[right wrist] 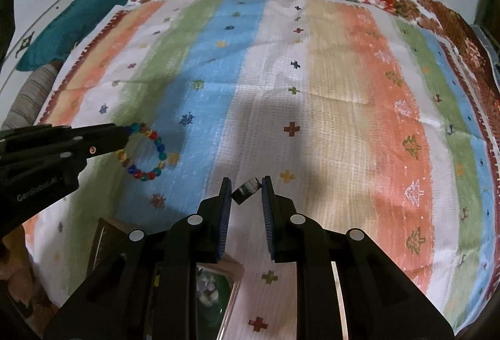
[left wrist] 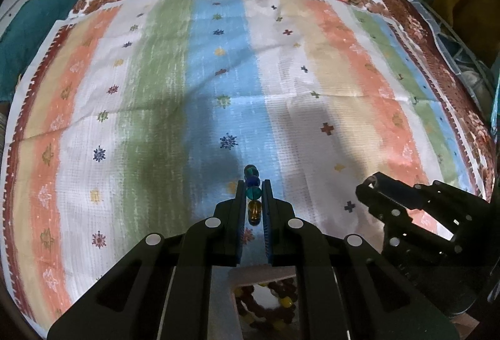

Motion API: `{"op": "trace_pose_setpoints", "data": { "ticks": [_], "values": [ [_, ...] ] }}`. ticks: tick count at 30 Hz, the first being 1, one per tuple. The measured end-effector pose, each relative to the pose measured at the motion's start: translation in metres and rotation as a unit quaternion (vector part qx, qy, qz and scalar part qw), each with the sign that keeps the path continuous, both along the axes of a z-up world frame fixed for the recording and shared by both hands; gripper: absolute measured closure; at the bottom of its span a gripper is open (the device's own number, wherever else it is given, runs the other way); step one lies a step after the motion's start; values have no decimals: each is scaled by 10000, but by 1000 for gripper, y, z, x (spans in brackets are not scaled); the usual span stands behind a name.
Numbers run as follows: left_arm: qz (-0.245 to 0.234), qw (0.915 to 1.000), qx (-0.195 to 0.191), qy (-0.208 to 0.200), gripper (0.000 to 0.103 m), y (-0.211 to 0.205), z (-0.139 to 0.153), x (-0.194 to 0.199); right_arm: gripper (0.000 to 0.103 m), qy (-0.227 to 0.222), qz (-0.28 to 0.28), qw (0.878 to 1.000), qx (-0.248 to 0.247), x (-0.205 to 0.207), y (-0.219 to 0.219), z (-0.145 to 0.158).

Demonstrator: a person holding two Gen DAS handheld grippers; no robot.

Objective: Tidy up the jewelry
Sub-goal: 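Lift the multicolour bracelet and silver ring and carry them over the tin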

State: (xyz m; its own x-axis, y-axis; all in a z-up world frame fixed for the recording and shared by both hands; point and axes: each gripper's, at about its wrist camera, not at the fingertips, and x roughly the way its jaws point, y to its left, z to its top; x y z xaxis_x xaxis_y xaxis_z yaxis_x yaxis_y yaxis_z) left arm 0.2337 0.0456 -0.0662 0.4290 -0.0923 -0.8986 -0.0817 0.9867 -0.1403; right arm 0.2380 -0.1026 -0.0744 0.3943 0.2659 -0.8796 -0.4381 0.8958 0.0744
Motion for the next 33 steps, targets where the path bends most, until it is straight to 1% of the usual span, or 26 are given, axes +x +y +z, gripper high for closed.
{"op": "trace_pose_setpoints", "data": {
  "ticks": [16,26,33],
  "values": [
    [-82,9995,-74,-300,94,-11,25,-29,83,-200,154,9996,132,-32,-4,19],
    [-207,9981,-192,-546,94,-17,45,-52,83,-317,229,9989,245,-51,-9,32],
    [-270,9973,-190,-659,94,-20,51,-67,83,-385,285,9985,282,-63,-13,37]
  ]
}}
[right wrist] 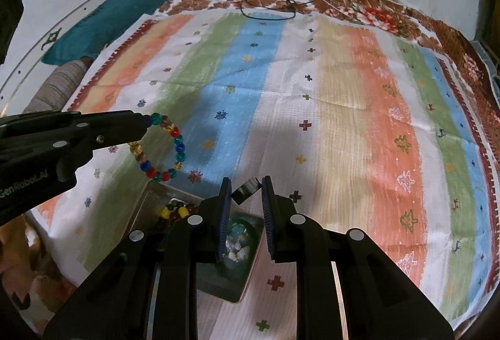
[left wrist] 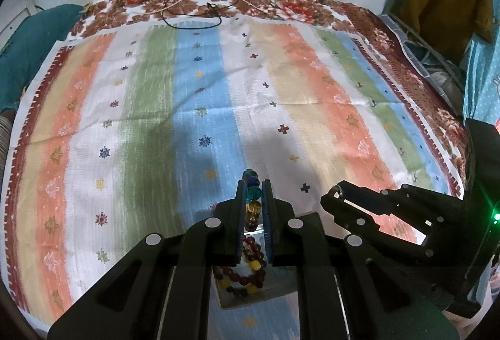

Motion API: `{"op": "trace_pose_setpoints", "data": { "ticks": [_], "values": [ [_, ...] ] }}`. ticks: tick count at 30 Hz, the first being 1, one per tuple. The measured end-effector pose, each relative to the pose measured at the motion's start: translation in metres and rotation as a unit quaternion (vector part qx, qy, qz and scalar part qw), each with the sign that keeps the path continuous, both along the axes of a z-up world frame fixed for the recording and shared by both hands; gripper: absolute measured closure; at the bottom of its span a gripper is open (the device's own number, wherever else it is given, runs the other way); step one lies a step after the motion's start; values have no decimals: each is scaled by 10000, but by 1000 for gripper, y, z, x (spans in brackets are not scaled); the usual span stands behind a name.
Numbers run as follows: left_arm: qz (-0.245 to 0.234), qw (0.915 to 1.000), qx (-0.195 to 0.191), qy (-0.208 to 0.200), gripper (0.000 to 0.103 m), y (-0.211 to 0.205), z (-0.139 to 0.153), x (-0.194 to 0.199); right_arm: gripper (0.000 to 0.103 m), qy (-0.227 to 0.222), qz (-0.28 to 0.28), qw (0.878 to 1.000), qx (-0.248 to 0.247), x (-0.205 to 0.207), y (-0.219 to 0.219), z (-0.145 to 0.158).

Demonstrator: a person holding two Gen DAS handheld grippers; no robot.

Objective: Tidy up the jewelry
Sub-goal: 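Lift the multicolour bracelet and silver ring and carry them over the tin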

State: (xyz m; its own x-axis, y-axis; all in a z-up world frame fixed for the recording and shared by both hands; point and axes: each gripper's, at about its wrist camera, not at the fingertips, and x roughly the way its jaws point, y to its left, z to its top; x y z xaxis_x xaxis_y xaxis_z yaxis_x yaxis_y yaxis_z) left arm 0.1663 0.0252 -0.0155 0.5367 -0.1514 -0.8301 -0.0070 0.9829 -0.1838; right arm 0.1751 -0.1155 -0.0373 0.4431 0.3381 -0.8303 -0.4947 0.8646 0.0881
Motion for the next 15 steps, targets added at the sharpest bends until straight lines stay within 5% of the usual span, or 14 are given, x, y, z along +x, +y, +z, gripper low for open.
{"op": "trace_pose_setpoints", "data": {
  "ticks": [15],
  "values": [
    [-72,9997,-144,-172,94,-3,10,-31,83,-34,170,9998,121,-28,-7,6]
  ]
}}
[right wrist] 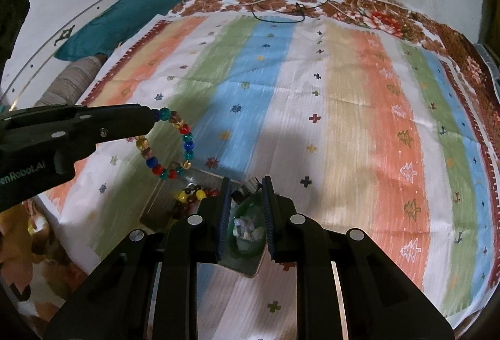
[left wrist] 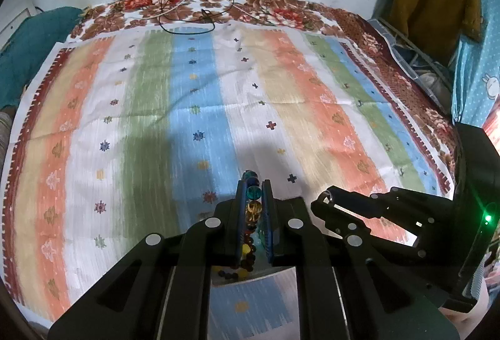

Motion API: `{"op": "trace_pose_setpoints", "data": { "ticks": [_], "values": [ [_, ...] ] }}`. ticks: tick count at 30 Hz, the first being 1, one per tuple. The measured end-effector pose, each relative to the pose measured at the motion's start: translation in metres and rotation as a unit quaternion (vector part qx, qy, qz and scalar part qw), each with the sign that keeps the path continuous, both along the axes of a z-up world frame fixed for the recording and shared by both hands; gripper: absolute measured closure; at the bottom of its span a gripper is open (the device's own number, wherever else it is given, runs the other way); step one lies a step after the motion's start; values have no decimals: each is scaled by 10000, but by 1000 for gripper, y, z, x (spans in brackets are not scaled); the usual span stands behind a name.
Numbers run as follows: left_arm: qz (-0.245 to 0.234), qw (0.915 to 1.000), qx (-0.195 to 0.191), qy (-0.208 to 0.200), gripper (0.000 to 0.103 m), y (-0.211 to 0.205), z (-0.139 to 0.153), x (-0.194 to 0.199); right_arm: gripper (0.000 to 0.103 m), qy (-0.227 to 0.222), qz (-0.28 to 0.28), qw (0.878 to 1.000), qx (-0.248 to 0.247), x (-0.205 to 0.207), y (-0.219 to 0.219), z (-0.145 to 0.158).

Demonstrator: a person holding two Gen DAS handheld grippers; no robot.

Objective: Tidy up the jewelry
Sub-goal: 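Lift the multicolour bracelet and silver ring and carry them over the tin, then open both tools to drop the bracelet and ring into the tin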

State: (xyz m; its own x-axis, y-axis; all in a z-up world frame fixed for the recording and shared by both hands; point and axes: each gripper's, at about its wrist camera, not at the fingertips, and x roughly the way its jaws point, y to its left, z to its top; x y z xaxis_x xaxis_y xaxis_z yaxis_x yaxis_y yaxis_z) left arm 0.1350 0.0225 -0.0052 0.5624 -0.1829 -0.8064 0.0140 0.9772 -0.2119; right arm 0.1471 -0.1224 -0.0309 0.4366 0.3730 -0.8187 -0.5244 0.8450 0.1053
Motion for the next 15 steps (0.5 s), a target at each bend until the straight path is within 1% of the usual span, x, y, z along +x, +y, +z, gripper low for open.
{"op": "trace_pose_setpoints", "data": {
  "ticks": [5,10,13,14,15],
  "values": [
    [0,10000,-7,10,94,0,0,-3,83,14,40,10000,-9,-10,0,-1],
    [-39,10000,-30,7,94,-4,-1,-15,83,31,125,9999,-15,-17,3,-2],
    [-49,9999,-109,75,94,-4,-2,-16,83,125,200,9997,-1,-18,5,-5],
    [-19,9998,-137,134,93,-3,-4,-15,82,167,245,9996,-2,-18,6,-6],
    [41,9995,-175,271,93,0,-8,-13,77,210,283,9994,-24,-18,7,-8]
  ]
}}
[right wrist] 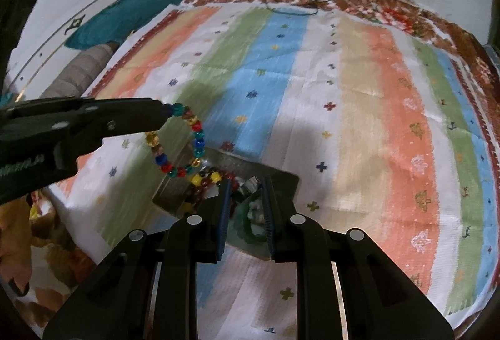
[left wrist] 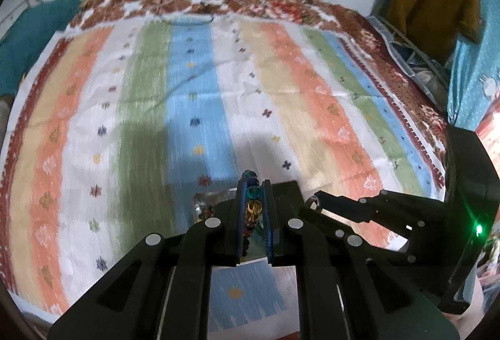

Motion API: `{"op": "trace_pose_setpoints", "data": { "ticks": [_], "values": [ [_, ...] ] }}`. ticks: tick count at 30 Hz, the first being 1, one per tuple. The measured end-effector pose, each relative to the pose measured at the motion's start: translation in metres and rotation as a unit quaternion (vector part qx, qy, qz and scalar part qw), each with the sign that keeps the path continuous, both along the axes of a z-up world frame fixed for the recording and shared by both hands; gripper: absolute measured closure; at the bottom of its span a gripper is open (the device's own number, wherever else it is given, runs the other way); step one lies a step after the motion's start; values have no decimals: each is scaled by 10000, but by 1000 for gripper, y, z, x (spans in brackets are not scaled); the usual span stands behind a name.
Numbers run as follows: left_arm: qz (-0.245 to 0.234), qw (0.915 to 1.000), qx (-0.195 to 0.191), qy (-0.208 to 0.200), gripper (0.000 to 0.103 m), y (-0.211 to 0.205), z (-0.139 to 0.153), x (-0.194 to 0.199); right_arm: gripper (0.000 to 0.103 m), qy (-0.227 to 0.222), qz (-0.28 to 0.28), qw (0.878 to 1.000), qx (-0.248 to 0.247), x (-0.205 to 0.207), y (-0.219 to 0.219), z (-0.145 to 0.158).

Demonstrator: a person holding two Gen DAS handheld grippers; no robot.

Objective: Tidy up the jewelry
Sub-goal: 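Open both tools to drop the bracelet and ring into the tin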

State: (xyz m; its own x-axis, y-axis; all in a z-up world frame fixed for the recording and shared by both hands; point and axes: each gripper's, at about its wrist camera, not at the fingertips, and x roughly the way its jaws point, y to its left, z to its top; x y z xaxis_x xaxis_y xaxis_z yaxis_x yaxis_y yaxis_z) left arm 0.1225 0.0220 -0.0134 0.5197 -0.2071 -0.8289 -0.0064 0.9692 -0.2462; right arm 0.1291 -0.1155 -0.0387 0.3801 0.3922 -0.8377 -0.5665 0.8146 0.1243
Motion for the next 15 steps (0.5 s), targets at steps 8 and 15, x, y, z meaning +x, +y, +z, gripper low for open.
{"op": "trace_pose_setpoints", "data": {
  "ticks": [8,15],
  "values": [
    [395,9974,521,288,72,17,-11,7,55,10,-343,9994,-65,8,-12,2],
    [303,9977,574,197,50,18,-7,1,38,-224,-443,9987,-146,3,-22,7]
  ]
}}
